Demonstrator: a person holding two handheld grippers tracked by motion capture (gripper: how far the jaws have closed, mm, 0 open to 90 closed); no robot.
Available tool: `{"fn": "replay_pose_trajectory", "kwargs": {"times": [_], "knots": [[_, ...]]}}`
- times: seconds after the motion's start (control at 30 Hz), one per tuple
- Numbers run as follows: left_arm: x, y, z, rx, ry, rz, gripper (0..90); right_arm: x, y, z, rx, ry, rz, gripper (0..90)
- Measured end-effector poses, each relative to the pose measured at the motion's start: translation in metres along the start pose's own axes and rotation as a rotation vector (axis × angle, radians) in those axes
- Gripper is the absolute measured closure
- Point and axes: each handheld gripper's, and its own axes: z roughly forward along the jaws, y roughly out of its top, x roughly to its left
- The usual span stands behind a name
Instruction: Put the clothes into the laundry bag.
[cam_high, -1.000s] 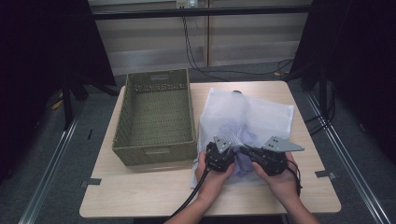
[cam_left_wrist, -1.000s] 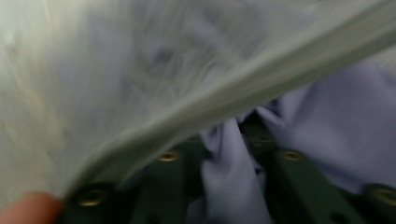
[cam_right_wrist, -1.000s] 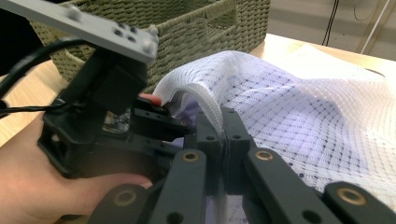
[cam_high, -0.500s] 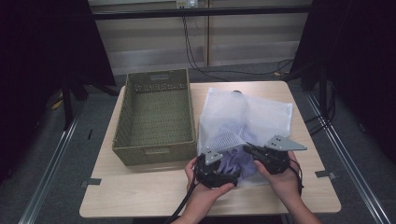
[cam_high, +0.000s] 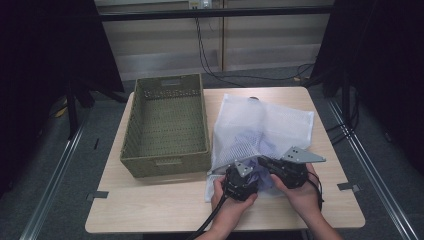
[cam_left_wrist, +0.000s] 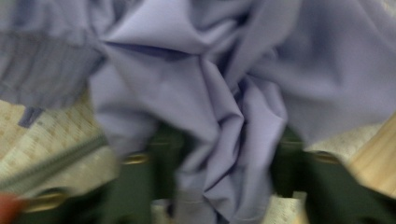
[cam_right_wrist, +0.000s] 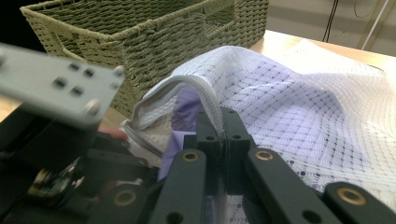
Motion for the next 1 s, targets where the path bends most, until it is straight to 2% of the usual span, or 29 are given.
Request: {"fn": "replay_pose_trajectory", "kwargs": {"times": [0.03,0.1,0.13,0.17,0.2,0.23,0.27,0.33,0.37,0.4,0.47,0.5,0.53,0.57,0.6,0.67,0.7,0.8,0.83,0.9,1.0], "knots": [[0.000,0.002,0.001,-0.014,-0.015,-0.008,73.8,0.001,0.000,0.000,-0.002,0.001,-0.002,88.7],[0.000,0.005,0.001,-0.022,-0.017,0.005,82.4,0.002,0.001,-0.001,-0.006,-0.004,0.000,88.7],[0.000,0.010,0.001,-0.055,-0.048,-0.014,83.6,0.004,0.001,-0.001,-0.013,-0.001,-0.003,88.7],[0.001,0.013,0.000,-0.085,-0.050,-0.027,84.1,0.005,0.001,-0.001,-0.013,-0.003,-0.006,88.7],[0.001,0.016,-0.001,-0.130,-0.061,-0.049,84.3,0.006,0.002,-0.002,-0.016,-0.002,-0.008,88.7],[0.001,0.019,-0.003,-0.179,-0.056,-0.054,84.4,0.007,0.002,-0.002,-0.017,-0.005,-0.009,88.7],[0.002,0.022,-0.005,-0.230,-0.037,-0.047,84.5,0.007,0.003,-0.003,-0.020,-0.002,-0.010,88.7],[0.004,0.025,-0.004,-0.312,0.047,-0.028,84.5,0.008,0.003,-0.004,-0.027,-0.007,-0.009,88.7],[0.007,0.025,0.001,-0.313,0.074,-0.024,84.4,0.008,0.004,-0.004,-0.033,-0.007,-0.010,88.7],[0.010,0.025,0.009,-0.283,0.086,-0.030,84.1,0.008,0.004,-0.005,-0.033,-0.005,-0.006,88.7],[0.018,0.023,0.024,-0.179,0.028,-0.043,81.9,0.008,0.003,-0.004,-0.023,-0.006,-0.006,88.7],[0.018,0.023,0.024,-0.179,0.028,-0.043,78.4,0.008,0.002,-0.004,-0.018,-0.011,-0.003,88.7],[0.021,0.019,0.024,-0.156,-0.030,-0.040,72.6,0.007,0.001,-0.004,-0.014,-0.010,-0.002,88.7],[0.022,0.017,0.020,-0.158,-0.065,-0.028,64.2,0.006,0.000,-0.004,-0.014,-0.013,0.003,88.7],[0.021,0.016,0.014,-0.152,-0.088,-0.023,55.3,0.005,0.000,-0.005,-0.012,-0.016,0.001,88.7],[0.019,0.013,-0.001,-0.134,-0.134,0.022,37.1,0.003,-0.001,-0.005,-0.015,-0.019,0.006,88.7],[0.019,0.010,-0.011,-0.137,-0.132,0.052,32.6,0.001,-0.001,-0.006,-0.020,-0.020,0.010,88.7],[0.025,-0.003,-0.042,-0.146,-0.116,0.086,25.5,0.000,0.000,-0.007,-0.017,-0.017,0.008,88.7],[0.029,-0.008,-0.051,-0.158,-0.096,0.083,24.1,0.000,0.000,-0.007,-0.015,-0.013,0.008,88.7],[0.038,-0.018,-0.066,-0.142,-0.045,0.087,21.4,0.000,-0.001,-0.007,-0.010,-0.005,0.006,88.6],[0.055,-0.031,-0.077,-0.102,0.002,0.048,17.0,0.001,-0.001,-0.006,-0.003,0.001,-0.006,88.5]]}}
